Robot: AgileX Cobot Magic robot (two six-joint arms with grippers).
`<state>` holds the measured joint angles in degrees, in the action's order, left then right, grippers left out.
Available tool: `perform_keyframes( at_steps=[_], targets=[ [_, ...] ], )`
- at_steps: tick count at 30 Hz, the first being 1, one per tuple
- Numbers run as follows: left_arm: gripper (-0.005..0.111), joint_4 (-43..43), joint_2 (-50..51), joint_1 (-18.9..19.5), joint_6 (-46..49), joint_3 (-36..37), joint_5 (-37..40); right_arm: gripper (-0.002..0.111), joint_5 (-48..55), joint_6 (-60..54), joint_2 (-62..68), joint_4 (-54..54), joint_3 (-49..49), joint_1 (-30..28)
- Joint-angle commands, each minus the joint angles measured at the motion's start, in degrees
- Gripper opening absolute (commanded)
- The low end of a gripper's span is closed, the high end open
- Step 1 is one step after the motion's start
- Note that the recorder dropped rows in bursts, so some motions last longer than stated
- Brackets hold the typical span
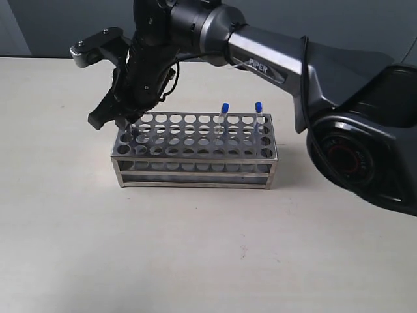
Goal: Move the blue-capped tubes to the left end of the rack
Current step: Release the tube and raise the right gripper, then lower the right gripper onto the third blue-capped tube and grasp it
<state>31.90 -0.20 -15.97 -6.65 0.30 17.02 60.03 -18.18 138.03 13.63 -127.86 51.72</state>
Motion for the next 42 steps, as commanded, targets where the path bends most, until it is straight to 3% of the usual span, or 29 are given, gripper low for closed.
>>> perform_keyframes(
  at_steps=[1,5,11,18,21,32,42],
  targets=[
    [0.001,-0.14,0.2,-0.22,-0.28,-0.3,-0.42,0.062,0.1,2.35,0.38,1.54,0.17,0.39],
    [0.001,-0.14,0.2,-0.22,-0.28,-0.3,-0.42,0.048,4.77,3.82,-2.47,0.84,0.17,0.39],
    [0.001,-0.14,0.2,-0.22,-0.28,-0.3,-0.42,0.054,7.05,4.08,-7.16,-1.23,0.17,0.39],
    [0.001,-0.14,0.2,-0.22,-0.28,-0.3,-0.42,0.054,9.93,10.51,-10.59,-23.75,0.17,0.28],
    [0.001,-0.14,0.2,-0.22,-0.28,-0.3,-0.42,0.054,9.93,13.32,-10.49,-28.33,0.17,-1.38],
    [0.001,-0.24,0.2,-0.22,-0.28,-0.3,-0.27,0.054,9.93,14.18,-9.67,-18.16,3.63,-12.65],
    [0.001,-0.14,0.2,-0.22,-0.28,-0.3,-0.27,0.054,9.93,13.68,-9.67,-12.22,9.18,-13.99]
  ],
)
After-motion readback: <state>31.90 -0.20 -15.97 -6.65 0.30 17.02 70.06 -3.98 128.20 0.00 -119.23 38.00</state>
